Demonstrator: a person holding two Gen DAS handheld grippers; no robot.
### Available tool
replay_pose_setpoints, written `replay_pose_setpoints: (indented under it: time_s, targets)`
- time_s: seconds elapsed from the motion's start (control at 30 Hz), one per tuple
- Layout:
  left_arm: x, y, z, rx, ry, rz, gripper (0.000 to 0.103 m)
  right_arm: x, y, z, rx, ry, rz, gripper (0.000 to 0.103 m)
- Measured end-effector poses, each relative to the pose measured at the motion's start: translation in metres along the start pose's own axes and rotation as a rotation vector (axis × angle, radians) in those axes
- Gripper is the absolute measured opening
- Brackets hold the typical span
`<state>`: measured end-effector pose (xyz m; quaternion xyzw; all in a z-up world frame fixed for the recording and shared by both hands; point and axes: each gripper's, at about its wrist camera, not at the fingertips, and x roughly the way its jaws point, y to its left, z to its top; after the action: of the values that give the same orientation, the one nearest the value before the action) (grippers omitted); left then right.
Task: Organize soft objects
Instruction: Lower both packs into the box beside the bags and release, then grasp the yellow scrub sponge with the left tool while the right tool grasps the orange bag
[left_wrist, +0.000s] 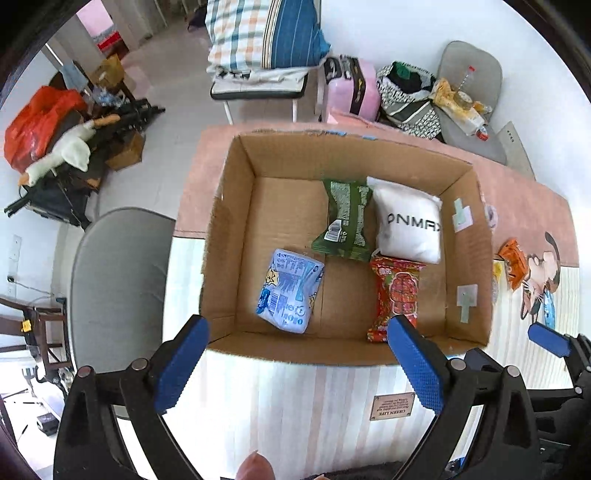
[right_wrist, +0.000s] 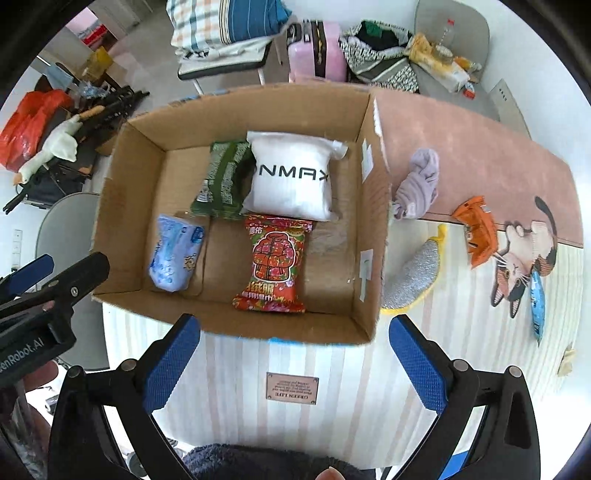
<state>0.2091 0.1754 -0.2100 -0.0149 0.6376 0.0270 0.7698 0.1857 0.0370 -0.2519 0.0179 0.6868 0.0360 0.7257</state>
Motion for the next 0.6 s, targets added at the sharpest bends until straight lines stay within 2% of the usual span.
replay_pose_setpoints:
  time_s: [0.23,0.37,0.5,0.6]
  targets:
    - [-0.034,-0.008,-0.013,0.000,-0.051,-0.013,0.099,-0.044,-0.001,-0.020,-0.014,-0.064,0.048,0.103]
    - [-0.050,-0.026,-0.009,0.030,-0.075,-0.012,0.099,-0.057,-0.010,-0.025,0.000,-0.085,0.086,0.103]
    - [-0.061,-0.072,0.006,0.121,-0.101,0.001,0.099,-0.069,-0.048,-0.028,0.065,-0.107,0.097,0.103]
    - [-0.056,-0.123,0.019,0.221,-0.094,-0.005,0.099,-0.073,-0.101,-0.030,0.138,-0.103,0.074,0.103]
